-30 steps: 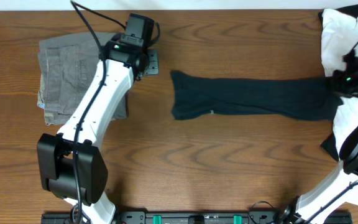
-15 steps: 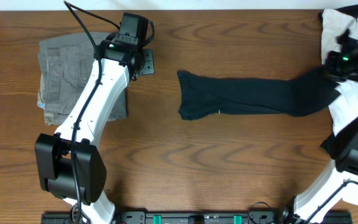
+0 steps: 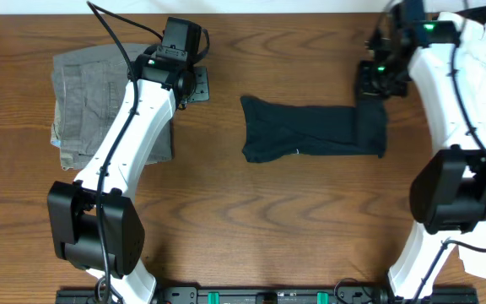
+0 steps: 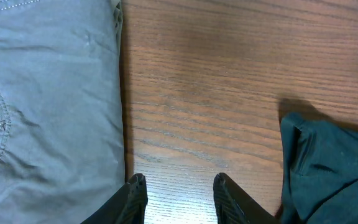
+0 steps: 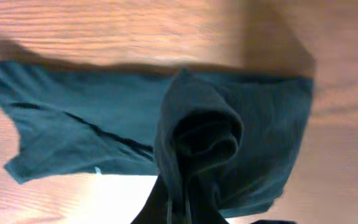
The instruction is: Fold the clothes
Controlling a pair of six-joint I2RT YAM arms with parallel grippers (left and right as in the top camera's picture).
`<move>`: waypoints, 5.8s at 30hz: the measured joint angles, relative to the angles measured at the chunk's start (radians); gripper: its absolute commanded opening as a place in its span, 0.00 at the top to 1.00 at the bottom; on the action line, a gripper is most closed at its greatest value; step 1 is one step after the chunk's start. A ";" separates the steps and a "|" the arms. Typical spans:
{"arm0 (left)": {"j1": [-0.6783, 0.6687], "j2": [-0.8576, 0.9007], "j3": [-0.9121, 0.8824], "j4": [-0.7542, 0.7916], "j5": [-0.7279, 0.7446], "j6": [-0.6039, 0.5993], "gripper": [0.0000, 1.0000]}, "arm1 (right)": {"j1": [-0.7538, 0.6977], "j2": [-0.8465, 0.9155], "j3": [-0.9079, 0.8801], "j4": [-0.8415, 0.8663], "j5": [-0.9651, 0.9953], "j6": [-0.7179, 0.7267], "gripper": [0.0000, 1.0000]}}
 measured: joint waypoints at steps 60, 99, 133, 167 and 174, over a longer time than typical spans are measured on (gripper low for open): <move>0.000 0.028 0.000 0.024 -0.002 -0.007 0.52 | -0.268 0.011 -0.164 0.021 -0.034 -0.142 0.57; 0.000 0.034 0.000 0.021 -0.002 -0.008 0.47 | -0.269 0.009 -0.565 0.535 -0.244 -0.085 0.99; 0.000 0.034 0.000 0.019 -0.002 -0.008 0.46 | -0.319 0.009 -0.011 -0.026 -0.166 -0.179 0.99; 0.000 0.034 0.000 0.019 -0.002 -0.008 0.42 | 0.168 0.009 -0.117 0.045 -0.011 -0.210 0.99; 0.000 0.034 0.000 0.020 -0.002 -0.016 0.85 | 0.190 0.009 -0.118 0.064 -0.004 -0.192 0.99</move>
